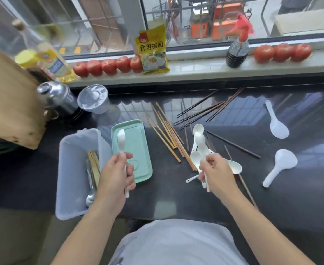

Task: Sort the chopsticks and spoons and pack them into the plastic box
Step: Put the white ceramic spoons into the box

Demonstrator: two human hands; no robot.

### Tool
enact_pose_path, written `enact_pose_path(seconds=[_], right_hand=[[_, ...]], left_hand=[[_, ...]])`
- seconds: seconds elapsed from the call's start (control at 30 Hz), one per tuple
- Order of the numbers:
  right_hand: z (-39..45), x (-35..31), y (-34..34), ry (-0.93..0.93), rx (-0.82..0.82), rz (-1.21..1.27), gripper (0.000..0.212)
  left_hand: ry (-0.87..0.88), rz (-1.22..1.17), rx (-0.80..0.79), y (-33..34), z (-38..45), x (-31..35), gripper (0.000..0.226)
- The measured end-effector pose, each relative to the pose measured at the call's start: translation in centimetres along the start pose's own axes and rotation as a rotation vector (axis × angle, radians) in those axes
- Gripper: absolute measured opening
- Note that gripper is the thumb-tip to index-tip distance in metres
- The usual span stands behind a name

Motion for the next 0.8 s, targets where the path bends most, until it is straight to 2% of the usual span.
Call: enact_pose_path(seconds=[0.1, 0.2, 0.27, 0.37, 0.4, 0.47, 0.53, 0.6, 0.73, 0.8], right_hand=[[-1.1, -4.7, 6.0, -0.113, -0.188, 0.046, 0.008], [-1.8, -11.4, 11.2, -0.408, -0.317, -0.247, 0.013], [-3.0, -16.4, 16.6, -0.656, -0.447, -0.475, 0.014], [-6.4, -22.7, 26.9, -1.230, -0.564, -0.870, 0.019], [-7.7, -23.4, 30.9, -1.406, -0.598, -1.003, 0.020], [-9.1, -22.8, 37.7, -1.610, -0.687, -1.181, 0.018], [-9.6, -20.7, 42.4, -1.669, -0.813, -1.259, 0.018], [-9.1, -17.0, 45.6, -1.639, -0.936, -1.374, 0.019], [-6.4, -12.0, 47.5, -1.427, -1.108, -1.365, 0.007], [-4.6, -10.8, 48.3, -1.311, -1.119, -1.349, 0.013]], left_hand=[[0.095, -0.083, 0.113, -7.8, 0.1, 3.5, 0.022], [0.168, -0.109, 0.224, -16.5, 0.4, 5.9, 0.022], [0.169, -0.117, 0.259, -21.6, 1.0, 6.3, 0.020], [0.099, -0.055, 0.241, -26.7, 2.7, 5.3, 0.023], [0.069, -0.028, 0.219, -28.1, 3.3, 4.9, 0.024], [0.021, 0.037, 0.154, -29.8, 4.4, 4.2, 0.025], [-0.013, 0.085, 0.095, -30.6, 5.1, 3.7, 0.024], [-0.044, 0.104, 0.049, -31.5, 5.5, 3.3, 0.022], [-0.071, 0.131, 0.003, -33.0, 6.2, 3.0, 0.021], [-0.080, 0.149, -0.009, -33.7, 6.5, 2.7, 0.021]])
Point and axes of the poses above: each hand's wrist, its own z-axis towards the middle knuckle, its own y-axis out of the palm, x = y × z, the point moved 10 cm from there along z, towards the middle knuckle, and after that the axes turned 8 degrees about -y, right-handed, at the moved point
